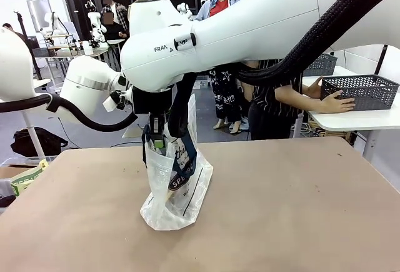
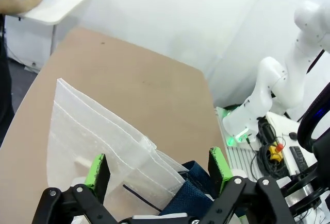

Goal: Transfer purchased items from the store into the shopping bag.
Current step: Move the Reusable shopping bag to the right side of the table.

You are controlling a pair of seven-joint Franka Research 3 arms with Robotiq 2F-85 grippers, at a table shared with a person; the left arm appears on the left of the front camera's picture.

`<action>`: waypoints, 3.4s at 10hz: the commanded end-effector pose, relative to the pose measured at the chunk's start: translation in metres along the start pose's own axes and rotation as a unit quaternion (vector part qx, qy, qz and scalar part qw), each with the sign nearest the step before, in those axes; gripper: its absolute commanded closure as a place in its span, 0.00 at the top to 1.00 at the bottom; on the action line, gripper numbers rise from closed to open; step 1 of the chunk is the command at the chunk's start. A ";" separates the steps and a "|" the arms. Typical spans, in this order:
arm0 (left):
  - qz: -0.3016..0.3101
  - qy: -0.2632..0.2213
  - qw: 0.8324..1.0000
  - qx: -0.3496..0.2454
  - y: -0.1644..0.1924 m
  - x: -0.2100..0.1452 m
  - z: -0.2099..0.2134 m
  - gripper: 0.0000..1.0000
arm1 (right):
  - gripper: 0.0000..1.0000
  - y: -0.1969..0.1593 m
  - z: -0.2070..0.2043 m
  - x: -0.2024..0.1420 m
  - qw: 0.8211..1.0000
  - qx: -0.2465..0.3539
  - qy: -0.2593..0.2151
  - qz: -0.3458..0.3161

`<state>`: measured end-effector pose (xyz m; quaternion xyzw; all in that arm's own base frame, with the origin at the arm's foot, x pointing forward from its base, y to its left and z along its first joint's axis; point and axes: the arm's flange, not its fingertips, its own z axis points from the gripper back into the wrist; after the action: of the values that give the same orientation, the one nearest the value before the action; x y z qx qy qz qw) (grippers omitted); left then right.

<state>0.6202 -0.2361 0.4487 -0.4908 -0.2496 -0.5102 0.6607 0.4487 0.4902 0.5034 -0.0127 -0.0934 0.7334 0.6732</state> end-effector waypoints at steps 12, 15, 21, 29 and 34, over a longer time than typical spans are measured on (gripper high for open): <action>0.059 0.180 0.978 0.085 -0.037 0.034 -0.047 0.03 | 0.00 -0.028 -0.023 0.004 1.000 -0.028 0.001 -0.007; 0.063 0.184 0.977 0.090 -0.036 0.033 -0.046 0.00 | 0.00 -0.025 -0.023 0.003 0.999 -0.031 -0.003 -0.009; 0.068 0.179 0.977 0.089 -0.034 0.032 -0.044 0.00 | 0.00 -0.021 -0.021 0.002 0.999 -0.039 -0.010 -0.018; 0.077 0.178 0.977 0.090 -0.031 0.031 -0.043 0.00 | 1.00 -0.008 -0.004 -0.016 0.998 -0.051 -0.012 -0.044; 0.082 0.177 0.976 0.094 -0.028 0.030 -0.040 0.00 | 1.00 0.004 0.014 -0.048 0.995 -0.065 -0.031 -0.074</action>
<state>0.5988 -0.2929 0.4719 -0.3548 -0.1510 -0.5049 0.7723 0.4480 0.4734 0.5131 -0.0216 -0.1446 0.6910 0.7080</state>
